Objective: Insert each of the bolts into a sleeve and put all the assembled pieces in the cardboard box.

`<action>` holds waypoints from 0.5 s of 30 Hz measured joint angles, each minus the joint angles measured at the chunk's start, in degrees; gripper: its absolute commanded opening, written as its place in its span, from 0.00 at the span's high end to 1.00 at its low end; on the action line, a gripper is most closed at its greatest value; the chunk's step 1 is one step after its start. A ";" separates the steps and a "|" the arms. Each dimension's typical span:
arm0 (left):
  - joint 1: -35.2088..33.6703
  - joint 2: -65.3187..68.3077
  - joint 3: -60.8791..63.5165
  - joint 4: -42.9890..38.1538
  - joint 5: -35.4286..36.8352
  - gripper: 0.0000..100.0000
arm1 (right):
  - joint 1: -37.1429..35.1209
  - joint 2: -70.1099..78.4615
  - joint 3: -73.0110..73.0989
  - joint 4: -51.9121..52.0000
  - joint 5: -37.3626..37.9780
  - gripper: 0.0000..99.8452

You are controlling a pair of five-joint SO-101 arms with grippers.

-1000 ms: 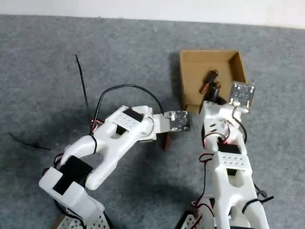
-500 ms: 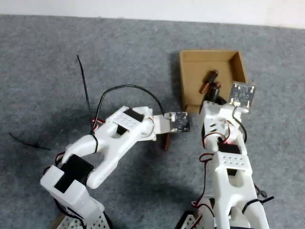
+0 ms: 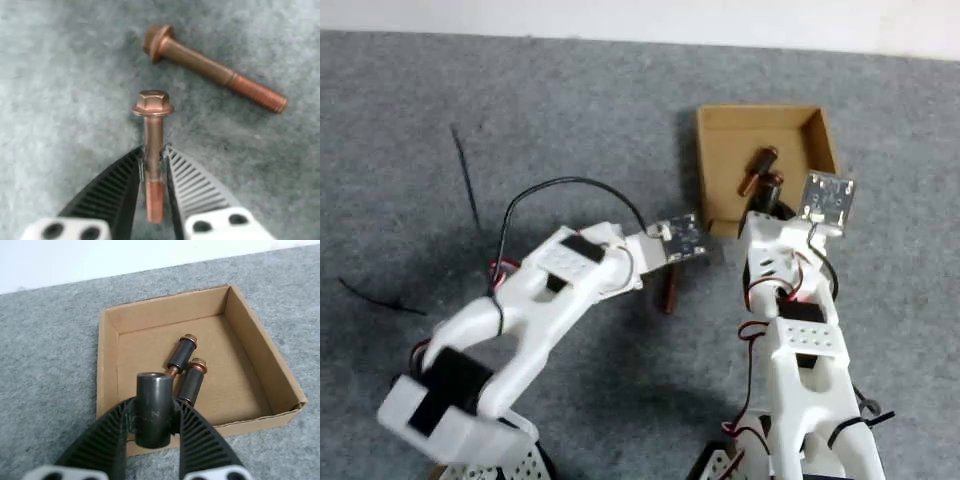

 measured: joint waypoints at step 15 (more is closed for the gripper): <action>-10.55 -22.51 11.34 -11.08 22.15 0.99 | 0.00 0.00 0.00 0.00 0.00 1.00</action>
